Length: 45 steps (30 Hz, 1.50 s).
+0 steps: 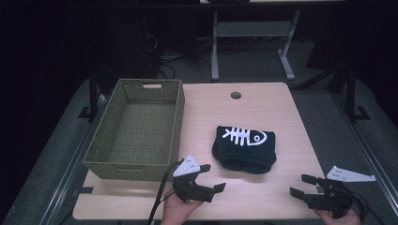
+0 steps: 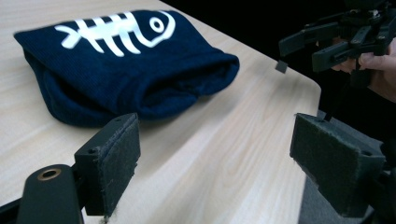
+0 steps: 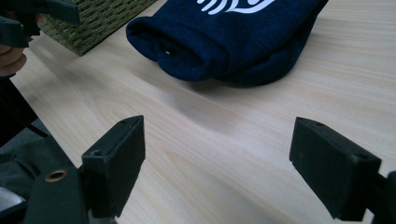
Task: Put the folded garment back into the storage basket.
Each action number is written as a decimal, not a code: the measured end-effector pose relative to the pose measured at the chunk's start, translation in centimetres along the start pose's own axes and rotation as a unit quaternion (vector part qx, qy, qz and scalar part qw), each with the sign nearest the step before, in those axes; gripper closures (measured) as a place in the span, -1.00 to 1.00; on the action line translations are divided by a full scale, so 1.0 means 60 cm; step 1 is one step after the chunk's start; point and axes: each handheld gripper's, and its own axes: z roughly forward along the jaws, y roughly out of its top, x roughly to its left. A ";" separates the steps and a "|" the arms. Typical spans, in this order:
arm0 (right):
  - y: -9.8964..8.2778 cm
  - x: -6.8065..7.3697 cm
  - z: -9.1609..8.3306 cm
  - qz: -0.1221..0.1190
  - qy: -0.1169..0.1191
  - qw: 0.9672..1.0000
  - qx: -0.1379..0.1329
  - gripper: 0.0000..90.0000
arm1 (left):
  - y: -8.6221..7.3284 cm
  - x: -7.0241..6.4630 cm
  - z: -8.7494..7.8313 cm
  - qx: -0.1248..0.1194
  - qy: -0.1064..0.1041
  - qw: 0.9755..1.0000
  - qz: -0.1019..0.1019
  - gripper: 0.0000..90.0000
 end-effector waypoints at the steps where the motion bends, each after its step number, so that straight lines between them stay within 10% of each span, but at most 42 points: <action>1: 0.004 -0.001 0.002 -0.002 0.000 1.000 0.001 -0.57 | 0.000 0.000 0.000 0.000 0.000 1.000 0.000 -0.66; 45: 0.132 -0.053 0.082 0.010 0.012 0.999 0.029 -0.60 | 0.082 0.083 0.098 0.007 0.060 0.997 -0.051 -0.65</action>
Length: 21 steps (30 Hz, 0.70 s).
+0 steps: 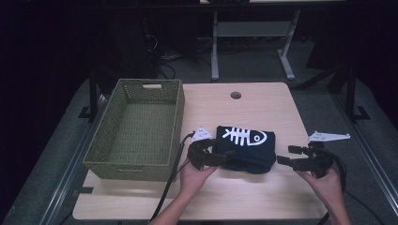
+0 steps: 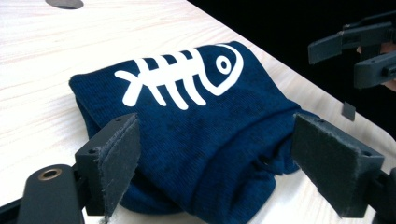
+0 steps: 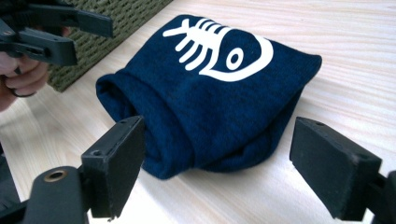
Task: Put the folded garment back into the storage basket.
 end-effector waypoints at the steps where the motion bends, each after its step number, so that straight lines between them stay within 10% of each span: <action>1: 0.002 -0.001 0.002 0.002 -0.003 1.000 0.003 -0.60 | 0.002 0.004 0.002 0.002 0.006 1.000 0.001 -0.65; 21: 0.027 -0.039 0.079 0.031 -0.015 0.999 0.032 -0.58 | -0.002 0.062 0.057 0.036 0.047 0.997 -0.047 -0.58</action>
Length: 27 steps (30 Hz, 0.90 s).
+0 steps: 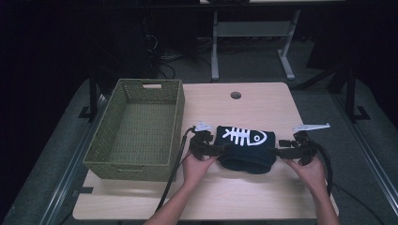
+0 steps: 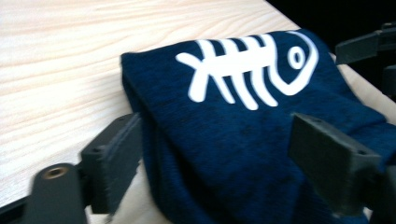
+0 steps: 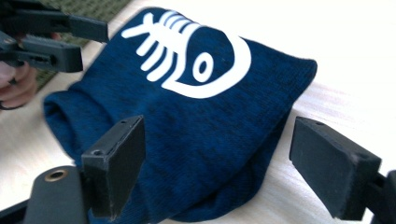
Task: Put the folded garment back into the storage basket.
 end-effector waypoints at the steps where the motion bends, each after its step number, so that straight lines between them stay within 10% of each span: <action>1: 0.000 -0.003 0.004 0.004 0.000 1.000 0.004 -0.57 | 0.000 0.002 0.002 0.000 0.000 1.000 -0.003 -0.57; 27: -0.012 -0.007 0.058 0.013 -0.021 0.999 0.036 0.30 | -0.011 0.013 0.035 0.047 -0.036 0.998 -0.031 0.40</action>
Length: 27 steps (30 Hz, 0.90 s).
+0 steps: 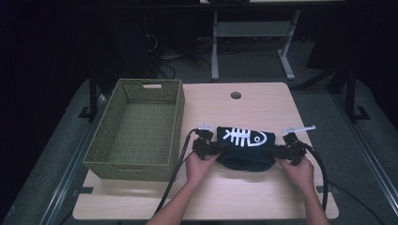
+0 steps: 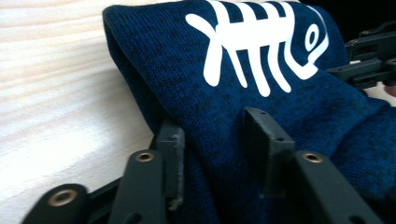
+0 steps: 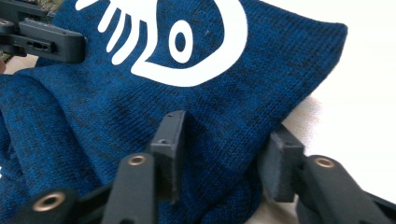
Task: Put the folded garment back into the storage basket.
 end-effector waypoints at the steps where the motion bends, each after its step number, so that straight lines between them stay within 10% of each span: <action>1: -0.001 -0.001 0.000 0.004 0.003 1.000 -0.001 0.36 | -0.001 0.000 0.000 0.000 -0.002 1.000 -0.001 0.45; 27: -0.004 0.025 -0.052 -0.013 0.011 1.000 -0.024 0.66 | 0.022 -0.036 -0.038 -0.011 -0.030 0.999 0.015 0.65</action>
